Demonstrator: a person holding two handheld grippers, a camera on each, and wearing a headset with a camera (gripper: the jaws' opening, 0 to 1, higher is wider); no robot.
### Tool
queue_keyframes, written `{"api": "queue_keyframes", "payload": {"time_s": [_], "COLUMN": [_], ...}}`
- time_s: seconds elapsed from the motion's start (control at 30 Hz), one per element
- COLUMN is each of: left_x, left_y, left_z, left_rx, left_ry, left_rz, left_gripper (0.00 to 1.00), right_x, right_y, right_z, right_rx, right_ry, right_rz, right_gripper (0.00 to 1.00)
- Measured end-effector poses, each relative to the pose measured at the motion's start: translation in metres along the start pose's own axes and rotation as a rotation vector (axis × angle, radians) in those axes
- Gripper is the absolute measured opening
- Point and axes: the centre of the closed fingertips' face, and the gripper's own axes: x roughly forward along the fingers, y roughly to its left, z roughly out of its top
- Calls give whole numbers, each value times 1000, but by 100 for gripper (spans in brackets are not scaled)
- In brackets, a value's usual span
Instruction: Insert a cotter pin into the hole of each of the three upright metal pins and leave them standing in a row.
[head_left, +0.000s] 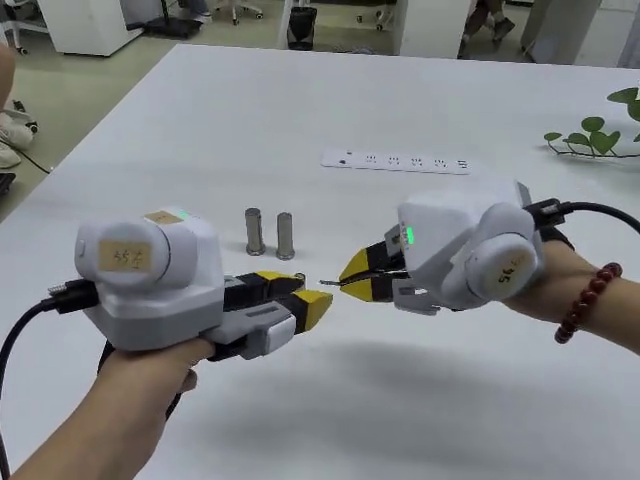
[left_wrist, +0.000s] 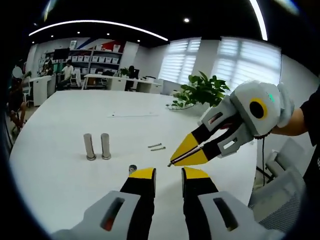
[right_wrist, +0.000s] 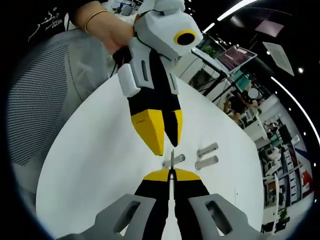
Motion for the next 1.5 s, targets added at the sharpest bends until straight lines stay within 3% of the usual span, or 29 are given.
{"api": "queue_keyframes", "payload": {"time_s": [0.2, 0.6, 1.03, 1.27, 1.5], "left_x": [0, 1, -1, 0, 1], "left_y": [-8, -12, -12, -15, -18], "left_z": [6, 10, 11, 7, 5], "left_rx": [-75, -102, -144, -125, -62], "left_ry": [-26, -47, -60, -39, -25], "left_rz": [-36, -55, -62, -68, -90], "left_gripper": [10, 2, 0, 0, 0], "right_x": [-4, -11, -13, -12, -12], "right_y": [0, -1, -1, 2, 6], "right_z": [9, 17, 22, 20, 18], "right_rx": [-29, -42, -60, -70, 17], "right_ry": [-11, -24, -28, -16, -38], "right_rz": [-13, -37, -51, -42, -28], "right_gripper": [0, 0, 0, 0, 0]}}
